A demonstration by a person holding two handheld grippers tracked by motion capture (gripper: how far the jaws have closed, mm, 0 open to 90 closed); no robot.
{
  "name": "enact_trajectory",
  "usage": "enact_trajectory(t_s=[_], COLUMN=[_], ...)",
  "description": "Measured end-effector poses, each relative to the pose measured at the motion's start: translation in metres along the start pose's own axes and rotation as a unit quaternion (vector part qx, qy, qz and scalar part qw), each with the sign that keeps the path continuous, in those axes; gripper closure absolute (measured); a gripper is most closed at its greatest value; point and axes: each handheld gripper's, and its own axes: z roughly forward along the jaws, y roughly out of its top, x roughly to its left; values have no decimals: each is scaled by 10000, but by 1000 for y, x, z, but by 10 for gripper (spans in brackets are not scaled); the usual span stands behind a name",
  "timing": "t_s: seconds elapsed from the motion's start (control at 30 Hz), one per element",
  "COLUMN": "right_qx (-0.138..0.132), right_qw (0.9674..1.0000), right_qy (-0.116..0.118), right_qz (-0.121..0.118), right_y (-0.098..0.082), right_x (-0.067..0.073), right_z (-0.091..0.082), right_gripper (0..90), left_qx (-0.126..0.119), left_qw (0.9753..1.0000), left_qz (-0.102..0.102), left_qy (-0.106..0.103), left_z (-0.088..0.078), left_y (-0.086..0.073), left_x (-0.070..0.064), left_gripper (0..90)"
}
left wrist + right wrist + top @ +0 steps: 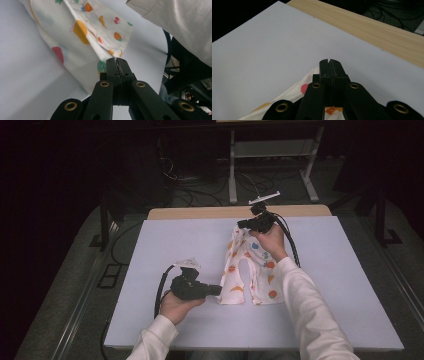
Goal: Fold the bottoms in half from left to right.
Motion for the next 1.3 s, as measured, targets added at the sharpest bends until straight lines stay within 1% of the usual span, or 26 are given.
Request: enact_trajectory(t_s=[0.17, 0.37, 0.47, 0.5, 0.63, 0.67, 0.8, 0.93, 1.03, 1.07, 1.13, 1.3], right_qx=[-41, -57, -42, -38, -34, -38, -39, -61, -52, -50, -46, -54], right_qw=[10000, 10000, 10000, 10000, 9999, 9999, 9999, 9999, 9998, 9999, 9999, 9998], right_qy=[7, 6, 2, 8, -7, 7, -5, 66, 73, 65, 59, 88], right_qz=[34, 55, 70, 83, 109, 132, 122, 147, 156, 143, 141, 178], right_y=[-1, -4, -6, -6, -8, -9, -10, -12, -12, -12, -12, -13], right_x=[-4, -8, -10, -11, -14, -15, -17, -20, -21, -23, -24, -29], right_z=[-7, -11, -11, -12, -13, -14, -15, -15, -15, -15, -15, -15], right_gripper=[882, 882, 882, 882, 882, 882, 882, 882, 882, 882, 882, 882], left_qx=[-15, -4, 4, 0, 40, 43, 73, 122, 125, 137, 159, 192], left_qw=[10000, 9998, 9997, 9997, 9996, 9996, 9994, 9990, 9989, 9987, 9985, 9982], left_qz=[20, 53, 99, 80, 112, 95, 131, 196, 211, 235, 262, 287], left_qy=[-81, -210, -224, -232, -247, -259, -317, -373, -403, -430, -457, -482], left_z=[6, 15, 18, 19, 23, 24, 29, 38, 43, 48, 52, 62], left_y=[4, 10, 13, 14, 18, 19, 24, 30, 32, 35, 37, 43], left_x=[-4, -9, -11, -12, -14, -14, -17, -21, -24, -26, -28, -31], left_gripper=[896, 895, 896, 895, 895, 895, 896, 896, 895, 895, 896, 896])
